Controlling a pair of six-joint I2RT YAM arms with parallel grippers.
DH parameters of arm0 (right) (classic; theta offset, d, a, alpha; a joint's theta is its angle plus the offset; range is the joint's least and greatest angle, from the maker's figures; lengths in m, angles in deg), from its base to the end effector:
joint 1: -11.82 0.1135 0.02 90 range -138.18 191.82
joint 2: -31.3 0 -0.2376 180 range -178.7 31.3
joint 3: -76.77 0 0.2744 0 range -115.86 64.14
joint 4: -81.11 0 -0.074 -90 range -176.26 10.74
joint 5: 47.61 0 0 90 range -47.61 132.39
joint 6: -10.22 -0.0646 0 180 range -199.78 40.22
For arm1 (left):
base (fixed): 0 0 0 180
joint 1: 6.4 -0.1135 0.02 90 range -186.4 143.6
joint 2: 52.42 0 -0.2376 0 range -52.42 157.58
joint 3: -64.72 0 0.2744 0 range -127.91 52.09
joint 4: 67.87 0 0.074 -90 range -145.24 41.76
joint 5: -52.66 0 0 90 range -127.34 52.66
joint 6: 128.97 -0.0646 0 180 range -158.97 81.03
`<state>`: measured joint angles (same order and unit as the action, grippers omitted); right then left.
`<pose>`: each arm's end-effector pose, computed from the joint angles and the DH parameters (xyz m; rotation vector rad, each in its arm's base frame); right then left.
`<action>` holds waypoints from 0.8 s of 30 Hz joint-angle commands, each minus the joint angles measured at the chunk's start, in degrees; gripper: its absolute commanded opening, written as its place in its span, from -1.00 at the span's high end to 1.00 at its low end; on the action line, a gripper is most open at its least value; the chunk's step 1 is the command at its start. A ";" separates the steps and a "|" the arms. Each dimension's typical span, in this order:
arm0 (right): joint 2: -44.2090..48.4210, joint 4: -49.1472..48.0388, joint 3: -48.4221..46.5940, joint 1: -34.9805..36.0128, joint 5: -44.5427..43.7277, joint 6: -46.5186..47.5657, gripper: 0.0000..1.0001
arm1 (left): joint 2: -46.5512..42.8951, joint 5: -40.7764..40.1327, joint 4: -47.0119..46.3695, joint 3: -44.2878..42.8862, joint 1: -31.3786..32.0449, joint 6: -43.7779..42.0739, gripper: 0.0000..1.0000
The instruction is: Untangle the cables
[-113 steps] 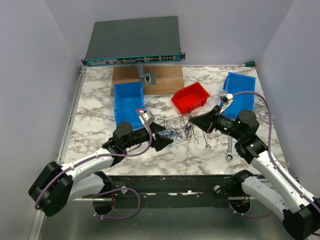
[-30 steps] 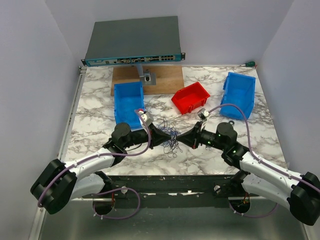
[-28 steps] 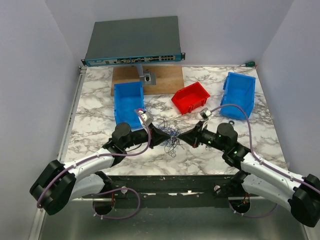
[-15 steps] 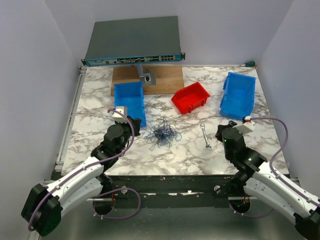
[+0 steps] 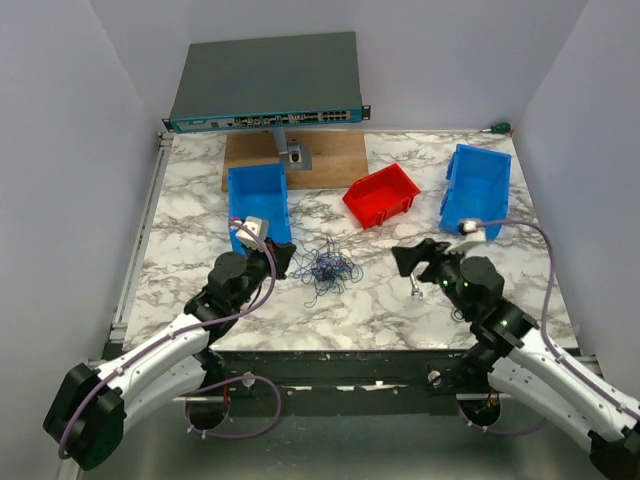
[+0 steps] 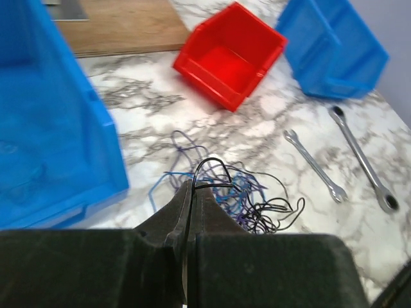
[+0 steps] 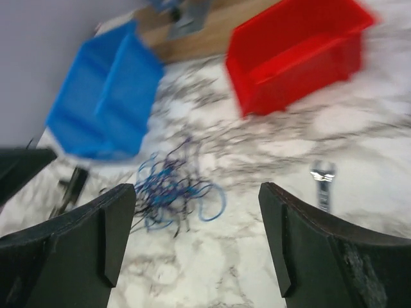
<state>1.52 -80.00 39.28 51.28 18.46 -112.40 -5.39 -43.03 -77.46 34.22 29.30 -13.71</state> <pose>0.1836 0.1172 0.2425 0.2003 1.7699 0.5476 0.2136 -0.1456 0.1926 0.0821 1.7406 -0.7075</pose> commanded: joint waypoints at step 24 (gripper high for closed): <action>-48.32 -31.17 -10.91 4.66 46.92 18.07 0.31 | -0.85 14.31 -8.49 1.35 0.16 -3.63 1.00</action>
<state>-45.58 -107.80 29.38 55.32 67.55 -94.24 -5.20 -29.96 -83.91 34.94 29.34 -16.75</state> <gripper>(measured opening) 0.466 0.012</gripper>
